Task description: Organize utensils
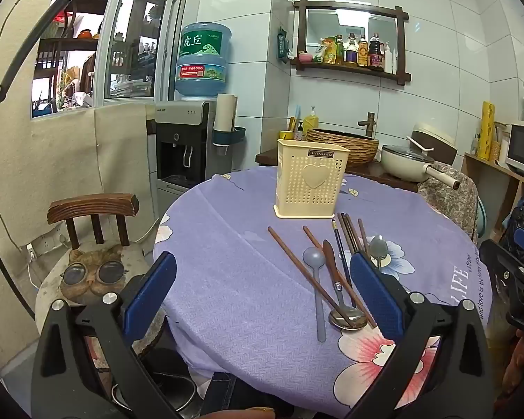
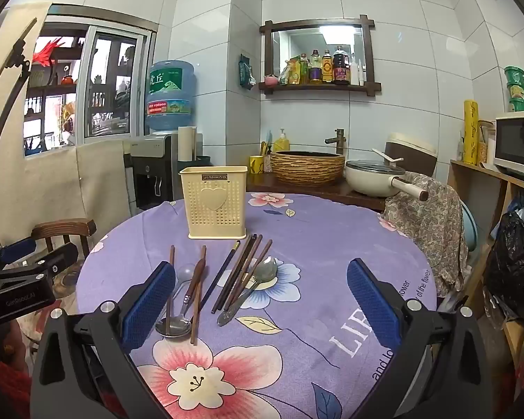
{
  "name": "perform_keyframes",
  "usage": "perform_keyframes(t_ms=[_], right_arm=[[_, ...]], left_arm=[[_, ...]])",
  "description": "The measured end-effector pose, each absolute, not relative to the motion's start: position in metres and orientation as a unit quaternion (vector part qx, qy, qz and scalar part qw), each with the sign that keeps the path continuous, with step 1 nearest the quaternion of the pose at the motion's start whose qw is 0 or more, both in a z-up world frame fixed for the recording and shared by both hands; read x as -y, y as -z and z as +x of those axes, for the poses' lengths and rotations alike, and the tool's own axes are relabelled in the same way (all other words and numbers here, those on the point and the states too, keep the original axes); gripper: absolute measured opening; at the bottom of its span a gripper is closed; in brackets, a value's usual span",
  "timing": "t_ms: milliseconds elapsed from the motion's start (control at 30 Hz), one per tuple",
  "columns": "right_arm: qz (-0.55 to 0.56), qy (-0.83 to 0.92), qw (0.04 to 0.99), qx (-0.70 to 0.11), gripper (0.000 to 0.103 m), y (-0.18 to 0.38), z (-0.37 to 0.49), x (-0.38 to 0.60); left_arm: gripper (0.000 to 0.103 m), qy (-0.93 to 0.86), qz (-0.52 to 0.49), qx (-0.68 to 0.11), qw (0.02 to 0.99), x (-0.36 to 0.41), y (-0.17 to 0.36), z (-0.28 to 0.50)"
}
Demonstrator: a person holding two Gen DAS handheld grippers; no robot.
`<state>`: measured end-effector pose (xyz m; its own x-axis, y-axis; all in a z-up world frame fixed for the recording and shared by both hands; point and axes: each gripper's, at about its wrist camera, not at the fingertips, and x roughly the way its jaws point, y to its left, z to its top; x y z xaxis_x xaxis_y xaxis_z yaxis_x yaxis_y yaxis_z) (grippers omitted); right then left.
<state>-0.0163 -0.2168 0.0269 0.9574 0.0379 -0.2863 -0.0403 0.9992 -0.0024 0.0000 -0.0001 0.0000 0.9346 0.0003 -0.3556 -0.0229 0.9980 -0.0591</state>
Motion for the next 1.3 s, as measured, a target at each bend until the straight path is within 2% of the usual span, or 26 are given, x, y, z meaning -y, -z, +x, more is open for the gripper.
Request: perform_keyframes(t_ms=[1300], right_arm=[[-0.006, -0.02, 0.989, -0.149, 0.097, -0.0261, -0.0161, 0.2163]], left_arm=[[0.098, -0.005, -0.032, -0.184, 0.982, -0.0016, 0.0034, 0.0]])
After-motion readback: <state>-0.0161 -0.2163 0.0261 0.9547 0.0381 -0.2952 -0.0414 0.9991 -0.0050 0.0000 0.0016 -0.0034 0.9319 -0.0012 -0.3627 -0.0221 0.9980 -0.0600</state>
